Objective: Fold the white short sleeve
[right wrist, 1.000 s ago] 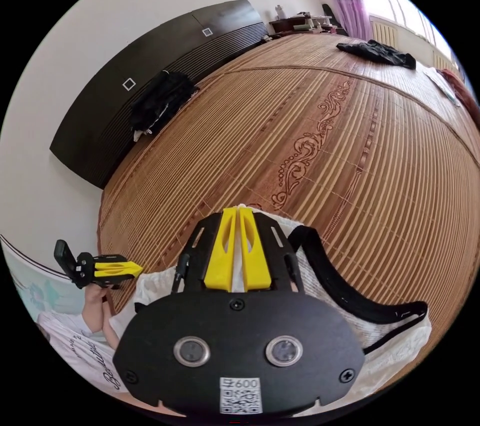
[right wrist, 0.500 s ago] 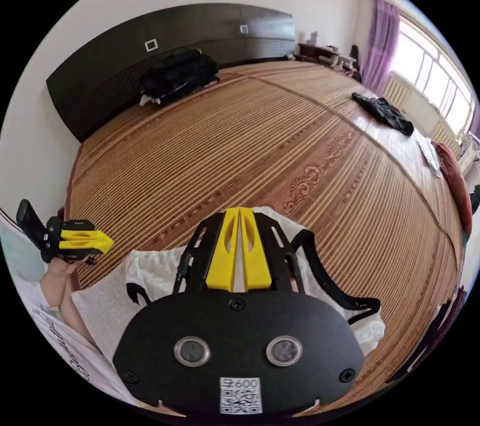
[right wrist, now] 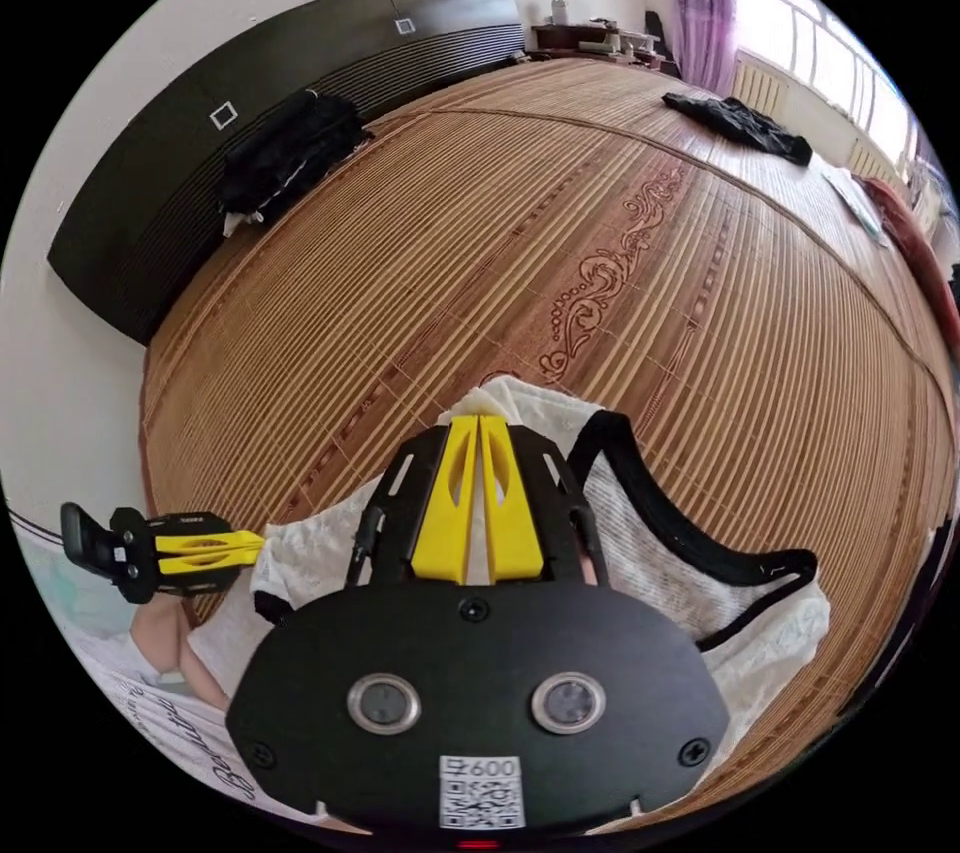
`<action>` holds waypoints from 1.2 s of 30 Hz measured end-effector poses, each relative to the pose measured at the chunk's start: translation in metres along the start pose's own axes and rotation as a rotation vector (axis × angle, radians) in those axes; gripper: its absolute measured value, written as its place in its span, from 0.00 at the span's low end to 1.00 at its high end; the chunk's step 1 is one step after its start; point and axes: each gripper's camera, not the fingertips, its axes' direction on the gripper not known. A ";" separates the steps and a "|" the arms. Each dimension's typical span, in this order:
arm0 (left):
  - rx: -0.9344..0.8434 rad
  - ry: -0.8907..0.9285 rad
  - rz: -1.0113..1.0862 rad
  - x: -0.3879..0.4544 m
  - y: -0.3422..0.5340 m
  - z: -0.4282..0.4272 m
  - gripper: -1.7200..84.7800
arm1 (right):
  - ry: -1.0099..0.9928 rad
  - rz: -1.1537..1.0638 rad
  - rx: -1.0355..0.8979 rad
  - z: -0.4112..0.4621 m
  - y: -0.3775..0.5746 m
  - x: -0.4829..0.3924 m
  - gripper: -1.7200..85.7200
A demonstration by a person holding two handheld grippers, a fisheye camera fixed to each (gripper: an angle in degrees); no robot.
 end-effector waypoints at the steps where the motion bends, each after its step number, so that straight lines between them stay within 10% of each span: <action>1: -0.001 -0.004 0.001 0.000 0.000 0.002 0.03 | -0.022 0.026 0.042 -0.012 0.002 0.010 0.01; 5: -0.006 -0.033 0.014 0.003 -0.001 0.012 0.03 | -0.085 0.091 0.412 -0.080 0.039 0.017 0.01; 11: -0.003 -0.050 0.024 0.004 -0.001 0.025 0.03 | -0.147 0.226 0.046 -0.056 0.003 0.069 0.01; 22: -0.001 -0.072 0.040 0.004 0.001 0.045 0.03 | -0.064 0.076 0.155 -0.112 -0.020 0.120 0.01; 32: 0.001 -0.087 0.051 0.004 0.006 0.061 0.03 | -0.747 0.338 0.114 -0.113 -0.002 0.284 0.01; 36: -0.001 -0.084 0.053 0.004 0.009 0.067 0.03 | -0.716 0.408 0.186 -0.110 0.010 0.311 0.01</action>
